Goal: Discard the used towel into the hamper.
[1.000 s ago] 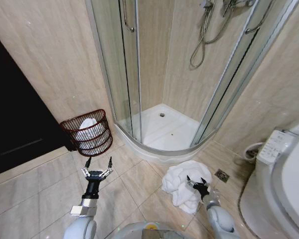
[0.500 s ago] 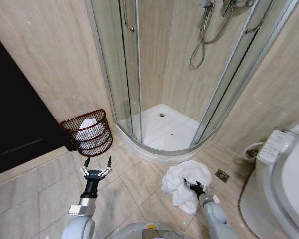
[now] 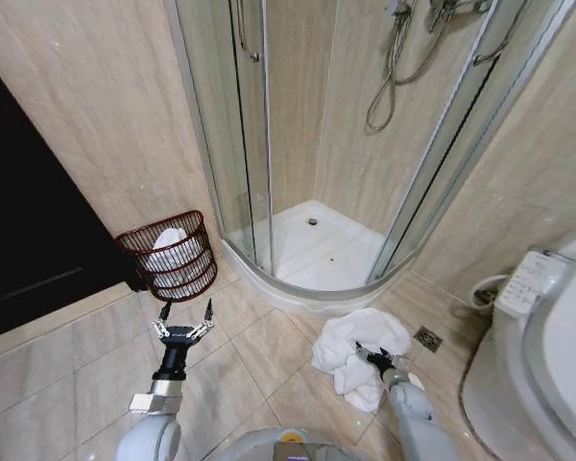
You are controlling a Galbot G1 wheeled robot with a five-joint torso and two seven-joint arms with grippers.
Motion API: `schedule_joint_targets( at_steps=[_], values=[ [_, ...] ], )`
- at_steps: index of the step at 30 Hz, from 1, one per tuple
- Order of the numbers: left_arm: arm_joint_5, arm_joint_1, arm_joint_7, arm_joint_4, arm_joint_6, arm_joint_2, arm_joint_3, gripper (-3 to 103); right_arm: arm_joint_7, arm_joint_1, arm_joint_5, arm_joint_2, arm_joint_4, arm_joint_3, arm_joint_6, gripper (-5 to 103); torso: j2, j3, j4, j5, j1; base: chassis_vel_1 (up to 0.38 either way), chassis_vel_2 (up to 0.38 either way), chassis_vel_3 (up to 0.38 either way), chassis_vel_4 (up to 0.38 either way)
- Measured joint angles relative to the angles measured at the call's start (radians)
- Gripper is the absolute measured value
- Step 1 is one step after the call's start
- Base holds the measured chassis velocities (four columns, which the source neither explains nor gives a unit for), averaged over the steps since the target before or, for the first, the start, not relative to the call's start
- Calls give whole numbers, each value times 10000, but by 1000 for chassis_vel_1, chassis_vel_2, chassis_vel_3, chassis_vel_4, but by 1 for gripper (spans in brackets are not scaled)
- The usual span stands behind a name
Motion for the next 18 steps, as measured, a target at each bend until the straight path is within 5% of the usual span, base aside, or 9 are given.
schedule_joint_targets(
  at_steps=[9, 13, 18],
  values=[
    [16, 6, 0, -29, -22, -2, 19, 100, -64, 15, -104, 11, -81, -2, 66, 82, 0, 0, 0, 0, 0, 0, 0, 0, 0],
    [44, 16, 3, -63, -23, -14, 44, 100, -87, -22, -107, -25, -184, 70, 192, 60, 1, 0, -1, 0, 0, 0, 0, 0, 0],
    [64, 23, 9, -68, -23, -20, 54, 100, -93, -64, -80, -29, -204, 105, 265, 49, 1, 0, 0, 0, 0, 0, 0, 0, 0]
  ],
)
